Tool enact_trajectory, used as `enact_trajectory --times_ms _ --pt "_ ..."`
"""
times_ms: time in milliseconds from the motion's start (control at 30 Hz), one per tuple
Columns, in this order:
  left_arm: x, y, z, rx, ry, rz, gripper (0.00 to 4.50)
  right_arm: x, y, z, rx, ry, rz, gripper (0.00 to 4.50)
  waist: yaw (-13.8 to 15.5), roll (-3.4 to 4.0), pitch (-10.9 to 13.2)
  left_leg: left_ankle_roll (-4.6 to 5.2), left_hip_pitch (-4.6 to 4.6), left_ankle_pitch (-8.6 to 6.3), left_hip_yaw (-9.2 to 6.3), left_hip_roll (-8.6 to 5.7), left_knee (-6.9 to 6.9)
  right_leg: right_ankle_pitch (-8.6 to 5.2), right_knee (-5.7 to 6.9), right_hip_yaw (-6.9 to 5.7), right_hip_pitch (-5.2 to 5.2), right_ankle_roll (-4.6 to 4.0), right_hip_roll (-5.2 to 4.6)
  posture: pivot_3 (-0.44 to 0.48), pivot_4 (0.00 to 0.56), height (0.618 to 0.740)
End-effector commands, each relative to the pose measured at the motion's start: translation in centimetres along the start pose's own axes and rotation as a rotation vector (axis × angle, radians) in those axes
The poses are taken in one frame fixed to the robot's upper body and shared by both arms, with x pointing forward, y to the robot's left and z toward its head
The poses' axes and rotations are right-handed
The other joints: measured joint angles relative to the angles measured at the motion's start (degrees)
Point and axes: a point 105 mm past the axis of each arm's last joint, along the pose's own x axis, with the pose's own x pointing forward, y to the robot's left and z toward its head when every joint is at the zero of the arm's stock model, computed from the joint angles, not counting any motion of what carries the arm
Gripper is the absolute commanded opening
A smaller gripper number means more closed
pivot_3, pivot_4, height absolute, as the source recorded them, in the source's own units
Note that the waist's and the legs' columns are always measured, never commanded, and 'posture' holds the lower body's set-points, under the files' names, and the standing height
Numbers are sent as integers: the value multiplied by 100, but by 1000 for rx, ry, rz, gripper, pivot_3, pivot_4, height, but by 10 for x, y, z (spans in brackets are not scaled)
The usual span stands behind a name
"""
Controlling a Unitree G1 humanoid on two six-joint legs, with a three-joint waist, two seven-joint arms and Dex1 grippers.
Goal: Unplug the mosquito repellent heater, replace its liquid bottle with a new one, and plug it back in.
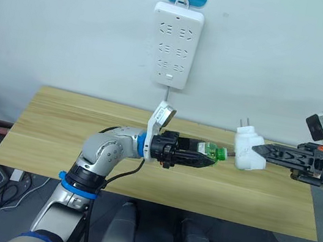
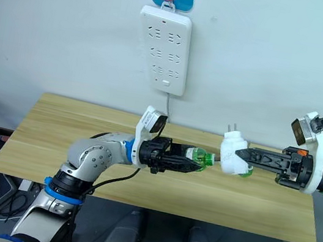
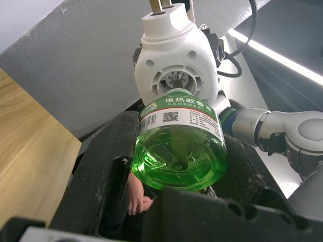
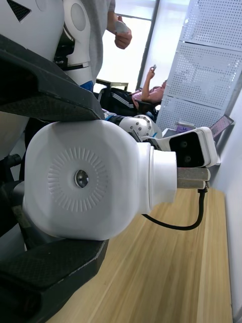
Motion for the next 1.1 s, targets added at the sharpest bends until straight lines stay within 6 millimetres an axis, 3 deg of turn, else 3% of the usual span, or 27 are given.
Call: enact_trajectory --times_ms 33,733,1100 --pt "9 -5 8 51 -12 -41 2293 5 14 3 -48 -2 56 2900 1 0 0 0 0 0 0 0 1 0 1 0 0 0 0 156 279 740" --pt "9 -3 22 84 -47 -22 2293 4 13 4 -49 -13 46 2900 3 0 0 0 0 0 0 0 2 3 4 -1 0 -5 0 158 277 740" --pt "7 -2 15 95 -24 -17 2293 4 17 7 -67 -19 69 2900 5 0 -1 0 1 0 0 0 2 9 5 -1 1 -15 0 160 272 740"
